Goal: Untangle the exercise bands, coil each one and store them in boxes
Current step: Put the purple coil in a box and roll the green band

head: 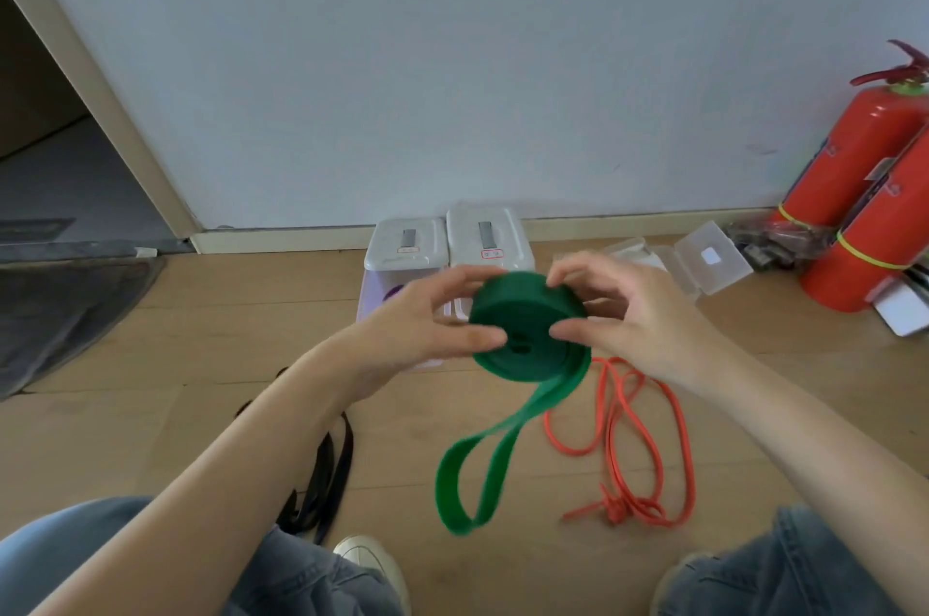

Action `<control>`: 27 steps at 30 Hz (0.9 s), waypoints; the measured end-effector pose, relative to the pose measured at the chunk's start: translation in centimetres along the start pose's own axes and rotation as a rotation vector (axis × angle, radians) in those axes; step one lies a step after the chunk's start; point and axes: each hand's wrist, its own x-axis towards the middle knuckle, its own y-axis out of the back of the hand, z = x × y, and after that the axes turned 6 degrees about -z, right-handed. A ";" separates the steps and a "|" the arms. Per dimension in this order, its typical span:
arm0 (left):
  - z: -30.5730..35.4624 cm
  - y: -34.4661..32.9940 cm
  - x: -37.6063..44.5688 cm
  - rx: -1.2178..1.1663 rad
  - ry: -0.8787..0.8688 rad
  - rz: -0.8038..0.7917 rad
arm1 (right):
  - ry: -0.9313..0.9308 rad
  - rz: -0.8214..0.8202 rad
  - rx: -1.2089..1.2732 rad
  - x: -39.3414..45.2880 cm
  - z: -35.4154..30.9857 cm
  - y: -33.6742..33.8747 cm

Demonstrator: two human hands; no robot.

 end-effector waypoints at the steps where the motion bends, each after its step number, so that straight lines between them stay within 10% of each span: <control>1: -0.2 -0.5 0.0 0.031 0.011 -0.025 | 0.010 -0.045 -0.108 -0.1 0.0 -0.2; 6: -0.6 -1.3 0.2 0.098 0.021 0.039 | -0.026 -0.079 -0.158 -0.3 0.0 -1.0; 17: 0.3 -0.7 0.3 -0.554 0.008 0.097 | -0.100 0.164 0.357 0.4 0.7 -1.1; 27: 0.4 -1.2 0.0 -0.067 0.077 -0.004 | -0.026 -0.034 0.149 0.1 0.5 -1.2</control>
